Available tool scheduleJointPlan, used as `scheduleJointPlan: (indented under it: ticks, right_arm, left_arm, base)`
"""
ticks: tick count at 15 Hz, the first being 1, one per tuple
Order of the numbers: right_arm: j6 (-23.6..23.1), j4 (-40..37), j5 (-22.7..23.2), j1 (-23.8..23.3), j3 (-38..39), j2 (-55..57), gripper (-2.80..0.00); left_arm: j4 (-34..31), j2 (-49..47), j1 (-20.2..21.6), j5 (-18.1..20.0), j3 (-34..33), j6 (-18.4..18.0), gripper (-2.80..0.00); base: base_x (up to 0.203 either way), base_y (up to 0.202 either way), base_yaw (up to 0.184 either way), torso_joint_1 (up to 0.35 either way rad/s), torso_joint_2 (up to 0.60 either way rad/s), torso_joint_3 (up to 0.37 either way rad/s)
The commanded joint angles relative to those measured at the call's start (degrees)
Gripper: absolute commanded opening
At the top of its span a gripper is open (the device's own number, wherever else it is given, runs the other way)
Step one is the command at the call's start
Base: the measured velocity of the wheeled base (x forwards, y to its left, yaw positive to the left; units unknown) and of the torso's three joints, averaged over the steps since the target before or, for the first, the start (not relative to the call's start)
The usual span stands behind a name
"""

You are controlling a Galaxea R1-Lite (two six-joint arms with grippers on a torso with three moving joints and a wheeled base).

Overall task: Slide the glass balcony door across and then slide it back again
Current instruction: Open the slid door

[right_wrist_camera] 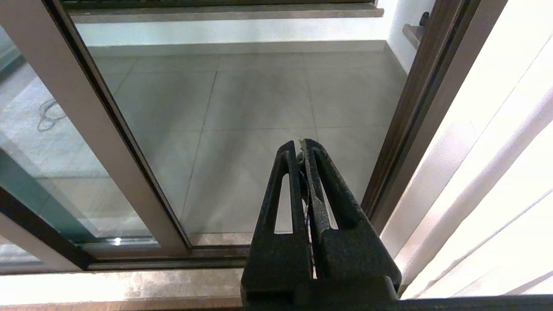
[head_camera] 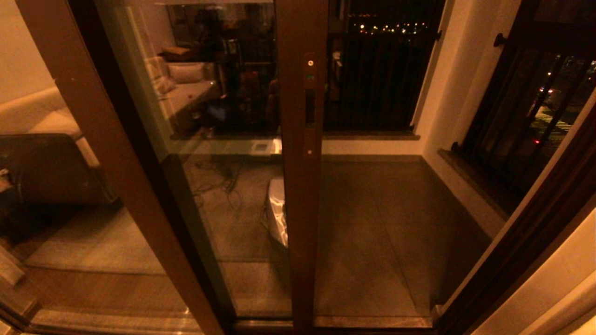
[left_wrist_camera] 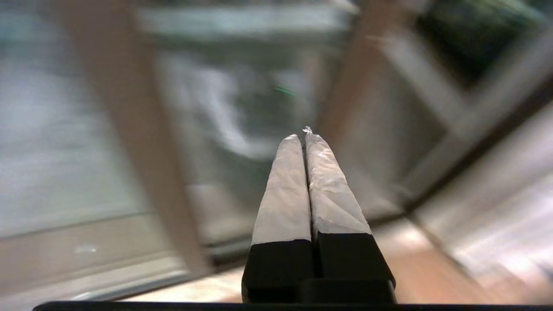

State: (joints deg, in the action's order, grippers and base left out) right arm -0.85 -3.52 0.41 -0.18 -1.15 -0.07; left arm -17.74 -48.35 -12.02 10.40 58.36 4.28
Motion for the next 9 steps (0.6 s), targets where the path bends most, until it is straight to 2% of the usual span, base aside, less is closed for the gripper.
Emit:
scheduleJointPlan:
  ticks: [1, 3, 6, 7, 9]
  right_arm:
    - [-0.03, 0.00, 0.02, 0.01, 0.00, 0.07, -2.80]
    - [-0.03, 0.00, 0.02, 0.01, 0.00, 0.07, -2.80]
    - [-0.03, 0.00, 0.02, 0.01, 0.00, 0.07, -2.80]
    - [-0.03, 0.00, 0.02, 0.01, 0.00, 0.07, -2.80]
    - [-0.55, 0.09, 0.19, 0.01, 0.09, 0.07, -2.80]
  left_arm:
    - [-2.73, -11.56, -9.58, -0.13, 8.94, 1.04, -2.80]
    - [-7.48, -21.00, -17.41, -0.57, 18.57, 2.53, -2.80]
    - [-9.45, -33.02, -24.14, -4.54, 26.30, 3.40, -2.80]
    - [-7.67, -35.96, -25.64, -5.70, 27.27, 3.50, -2.80]
    - [1.23, -42.85, -26.73, -8.87, 28.07, 3.58, -2.80]
  base:
    - [0.000, 0.000, 0.000, 0.000, 0.00, 0.000]
    - [0.000, 0.000, 0.000, 0.000, 0.00, 0.000]
    - [0.000, 0.000, 0.000, 0.000, 0.00, 0.000]
    - [0.000, 0.000, 0.000, 0.000, 0.00, 0.000]
    - [0.000, 0.000, 0.000, 0.000, 0.00, 0.000]
